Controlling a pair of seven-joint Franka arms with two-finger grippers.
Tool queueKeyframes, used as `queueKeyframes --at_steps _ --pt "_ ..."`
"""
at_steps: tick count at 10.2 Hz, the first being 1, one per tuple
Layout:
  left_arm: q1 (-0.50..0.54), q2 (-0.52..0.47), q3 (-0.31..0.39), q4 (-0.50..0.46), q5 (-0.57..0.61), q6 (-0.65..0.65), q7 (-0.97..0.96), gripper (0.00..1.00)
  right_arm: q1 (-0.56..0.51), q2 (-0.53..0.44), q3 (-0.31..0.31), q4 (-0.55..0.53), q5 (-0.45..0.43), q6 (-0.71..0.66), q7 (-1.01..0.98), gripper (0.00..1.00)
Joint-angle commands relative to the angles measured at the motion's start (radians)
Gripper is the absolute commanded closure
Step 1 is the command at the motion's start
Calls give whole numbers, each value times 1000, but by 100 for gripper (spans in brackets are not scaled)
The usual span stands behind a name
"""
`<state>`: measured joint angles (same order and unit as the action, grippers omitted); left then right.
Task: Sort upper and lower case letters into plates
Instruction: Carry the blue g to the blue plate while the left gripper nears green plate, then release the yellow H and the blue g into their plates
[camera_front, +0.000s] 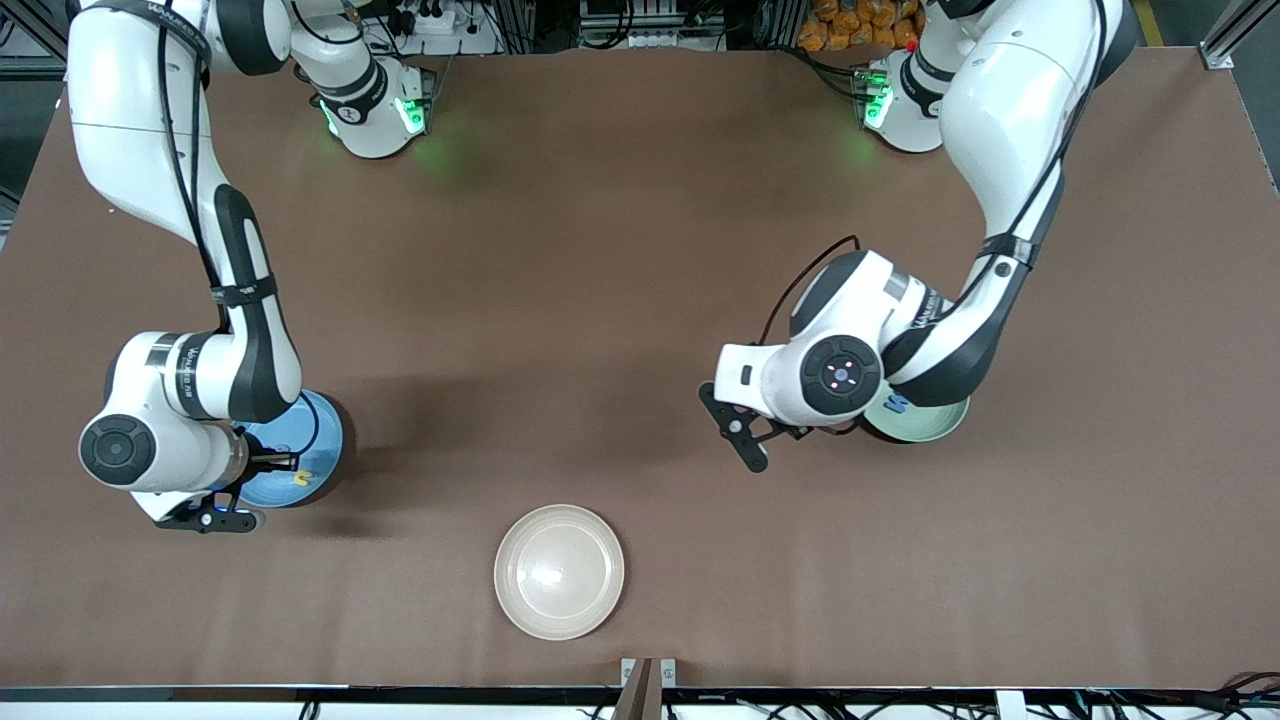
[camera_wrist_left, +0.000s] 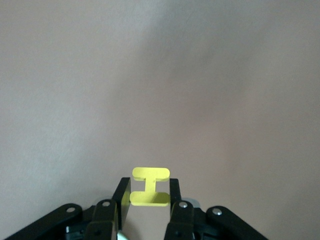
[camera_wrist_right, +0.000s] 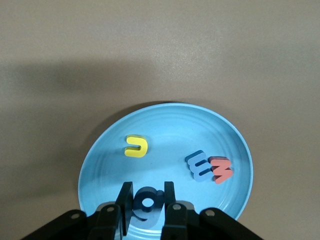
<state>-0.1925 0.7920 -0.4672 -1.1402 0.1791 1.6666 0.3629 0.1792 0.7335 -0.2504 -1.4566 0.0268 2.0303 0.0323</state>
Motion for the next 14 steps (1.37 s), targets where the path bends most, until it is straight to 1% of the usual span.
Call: queueKeyframes --at_steps 1,3,5,6,7,8,9,10,12,13,14 --pt "37 -74 -1 -35 3 -108 7 73 -9 -43 8 -41 -2 -22 -1 0" --pt "120 -105 1 -71 8 -155 5 73 -14 -65 10 -48 -1 -38 -3 0" --pt "156 -149 12 -168 32 -159 -25 74 -12 -127 11 -152 4 29 -9 0" --pt "174 -148 12 -186 96 -159 -45 76 -11 -172 14 -233 4 89 -24 0" --pt "186 -140 12 -225 149 -133 -85 80 -12 -227 16 -334 4 160 -82 0" --pt "208 -140 12 -277 158 -92 -161 82 -11 -288 16 -444 5 224 -130 0" --pt "229 -140 12 -321 158 -70 -241 82 3 -354 17 -547 5 273 -130 0" --pt "266 -143 10 -363 154 -41 -277 81 37 -415 17 -633 5 301 -123 0" --pt "352 -145 9 -464 139 34 -283 81 110 -527 16 -756 5 306 -63 0" --pt "393 -142 6 -481 140 44 -282 81 147 -567 14 -793 2 303 -22 0" --pt "395 -142 4 -484 138 50 -283 81 155 -595 13 -810 1 301 -15 0"
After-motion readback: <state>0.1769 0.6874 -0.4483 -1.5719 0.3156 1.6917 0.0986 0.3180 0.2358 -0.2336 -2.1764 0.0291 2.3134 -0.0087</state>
